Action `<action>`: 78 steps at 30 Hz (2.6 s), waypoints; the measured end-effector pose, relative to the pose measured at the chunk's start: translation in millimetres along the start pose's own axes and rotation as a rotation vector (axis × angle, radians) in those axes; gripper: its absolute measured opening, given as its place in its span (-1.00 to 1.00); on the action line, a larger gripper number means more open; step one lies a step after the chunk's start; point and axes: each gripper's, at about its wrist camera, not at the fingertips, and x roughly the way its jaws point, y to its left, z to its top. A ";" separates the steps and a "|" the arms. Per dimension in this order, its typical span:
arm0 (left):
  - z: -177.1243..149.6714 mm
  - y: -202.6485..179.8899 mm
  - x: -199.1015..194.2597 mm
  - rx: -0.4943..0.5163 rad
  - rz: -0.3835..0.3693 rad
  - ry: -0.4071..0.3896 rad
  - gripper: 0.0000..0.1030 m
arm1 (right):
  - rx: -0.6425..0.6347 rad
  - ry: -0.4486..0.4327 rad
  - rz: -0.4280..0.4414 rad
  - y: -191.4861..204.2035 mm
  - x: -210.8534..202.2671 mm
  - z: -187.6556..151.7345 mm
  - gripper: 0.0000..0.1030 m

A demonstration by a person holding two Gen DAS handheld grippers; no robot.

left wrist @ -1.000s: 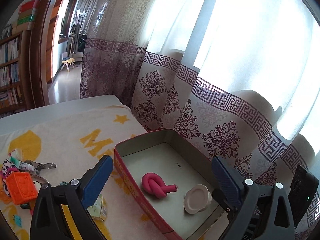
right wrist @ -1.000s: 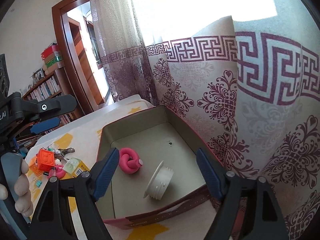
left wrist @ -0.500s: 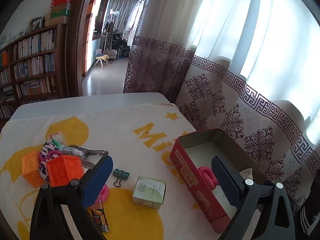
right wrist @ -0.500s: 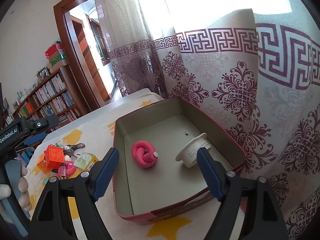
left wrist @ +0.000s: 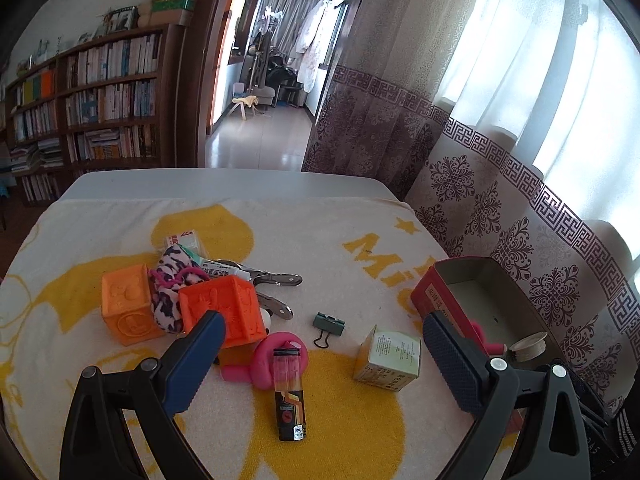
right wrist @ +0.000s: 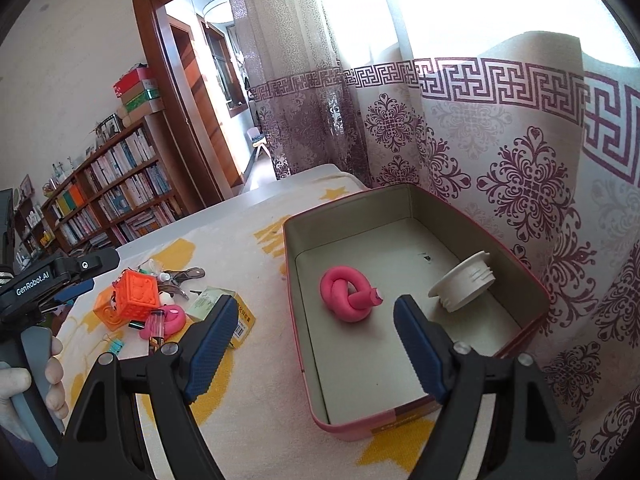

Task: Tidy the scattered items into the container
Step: 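Return both tools to the table and approach the teal clip and lighter, then grasp the teal binder clip with the left tool while the right tool grasps the lighter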

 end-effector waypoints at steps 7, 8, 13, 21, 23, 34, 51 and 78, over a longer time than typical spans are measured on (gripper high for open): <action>-8.7 57.8 -5.9 -0.095 0.081 0.002 0.95 | -0.046 0.029 0.040 28.4 8.1 -6.3 0.61; -10.3 65.7 -6.8 -0.108 0.091 0.003 0.95 | -0.053 0.034 0.047 33.1 8.9 -7.5 0.61; -22.4 102.9 -10.0 -0.147 0.150 0.022 0.95 | -0.096 0.066 0.084 57.4 16.5 -13.7 0.61; -47.3 144.7 -7.3 -0.191 0.214 0.069 0.95 | -0.154 0.132 0.144 96.7 33.7 -28.4 0.61; -51.2 143.6 -3.4 -0.170 0.211 0.081 0.95 | -0.163 0.145 0.156 103.9 37.0 -31.7 0.61; -62.4 121.7 36.2 -0.042 0.219 0.163 0.95 | -0.178 0.194 0.179 117.2 51.8 -44.7 0.61; -59.5 100.2 57.6 0.054 0.271 0.209 0.26 | -0.158 0.219 0.203 111.7 62.2 -45.9 0.61; -66.7 122.0 2.1 -0.025 0.142 0.112 -0.26 | -0.317 0.340 0.137 173.8 117.5 -54.0 0.54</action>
